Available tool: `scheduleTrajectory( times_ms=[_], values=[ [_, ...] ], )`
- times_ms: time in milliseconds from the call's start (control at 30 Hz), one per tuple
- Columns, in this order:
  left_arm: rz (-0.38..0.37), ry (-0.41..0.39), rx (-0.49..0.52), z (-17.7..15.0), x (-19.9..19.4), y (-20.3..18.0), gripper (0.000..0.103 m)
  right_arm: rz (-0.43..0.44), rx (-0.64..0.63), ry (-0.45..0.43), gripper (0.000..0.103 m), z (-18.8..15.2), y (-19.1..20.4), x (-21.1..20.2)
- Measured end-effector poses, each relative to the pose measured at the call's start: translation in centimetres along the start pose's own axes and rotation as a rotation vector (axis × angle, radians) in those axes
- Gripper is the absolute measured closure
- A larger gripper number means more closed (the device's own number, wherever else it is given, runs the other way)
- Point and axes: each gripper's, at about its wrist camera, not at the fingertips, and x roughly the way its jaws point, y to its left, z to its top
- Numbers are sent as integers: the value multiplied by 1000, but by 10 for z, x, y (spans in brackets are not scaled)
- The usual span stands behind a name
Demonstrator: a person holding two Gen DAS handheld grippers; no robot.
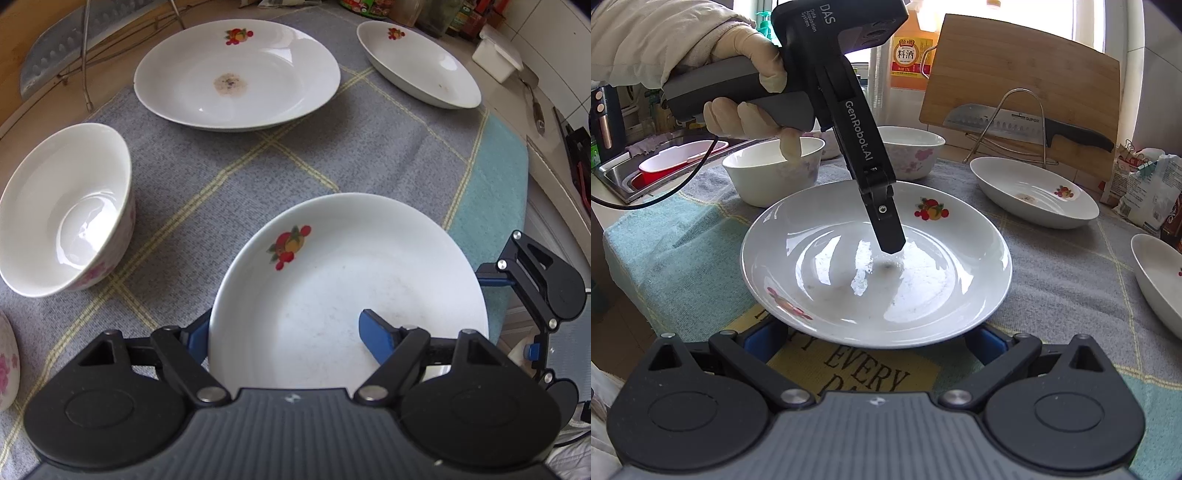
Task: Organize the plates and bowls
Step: 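Lift the white plate by its rim with the left tool, then carry the held white plate with the left tool toward the plates by the jars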
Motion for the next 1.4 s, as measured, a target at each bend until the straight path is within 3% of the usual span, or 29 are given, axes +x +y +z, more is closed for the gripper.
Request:
scheduleTrajectory(
  times_ms=[600,1400],
  values=[
    [-102,68,-73,5,-1,9,24,4,-16,31,0,4,0,3],
    [-132,68,-76,6,1,10,20,14,4,71,0,8,-3,6]
  ],
)
